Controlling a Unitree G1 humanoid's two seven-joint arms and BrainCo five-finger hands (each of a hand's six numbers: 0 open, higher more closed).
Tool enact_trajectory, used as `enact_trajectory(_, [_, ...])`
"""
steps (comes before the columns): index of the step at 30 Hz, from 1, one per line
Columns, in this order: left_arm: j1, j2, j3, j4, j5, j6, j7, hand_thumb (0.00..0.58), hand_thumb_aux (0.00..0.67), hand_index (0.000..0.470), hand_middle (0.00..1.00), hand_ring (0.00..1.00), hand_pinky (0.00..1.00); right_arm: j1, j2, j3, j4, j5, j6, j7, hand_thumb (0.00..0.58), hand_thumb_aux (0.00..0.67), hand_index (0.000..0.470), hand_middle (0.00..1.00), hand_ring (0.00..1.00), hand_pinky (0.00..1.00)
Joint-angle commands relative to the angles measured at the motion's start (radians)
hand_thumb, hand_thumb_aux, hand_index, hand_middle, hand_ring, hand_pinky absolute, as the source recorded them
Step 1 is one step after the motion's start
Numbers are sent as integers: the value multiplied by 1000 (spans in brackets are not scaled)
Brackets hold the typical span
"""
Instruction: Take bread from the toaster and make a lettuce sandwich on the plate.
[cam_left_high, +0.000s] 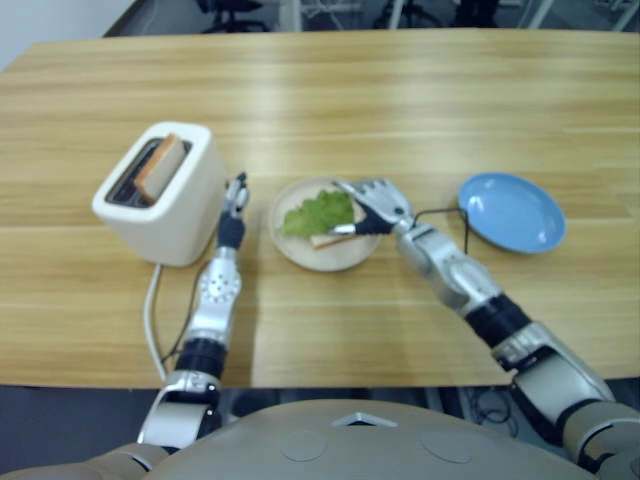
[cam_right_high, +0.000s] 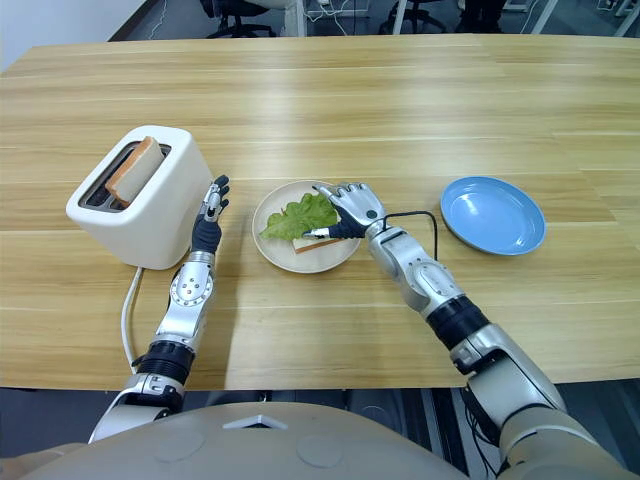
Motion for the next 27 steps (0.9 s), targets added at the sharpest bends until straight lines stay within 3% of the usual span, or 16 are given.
enact_trajectory(1, [16,7,-10,-7,24,5,7,0,0,0,0,0,0,71,-83,-70,-132,5,76,171,0,0,0,0,0,0])
enact_trajectory(7, [73,41,-55,-212,153,22,32,0,0,0,0,0,0,124,-128,-271,-362,101,140,244,0,0,0,0,0,0])
enact_trajectory(12, [138,91,-75,-692,285,128,-44,0,0,0,0,0,0,116,-33,-371,-317,256,99,190,0,0,0,0,0,0])
enact_trajectory(16, [98,214,33,-1024,415,289,-178,0,0,0,0,0,0,146,72,-404,-196,389,46,152,0,0,0,0,0,0])
enact_trajectory(20, [91,394,154,-1044,596,411,-275,0,0,0,0,0,0,154,105,-398,-114,412,9,129,0,0,0,0,0,0])
enact_trajectory(27, [123,586,221,-794,760,537,-295,0,0,0,0,0,0,164,94,-413,-72,432,-18,103,0,0,0,0,0,0])
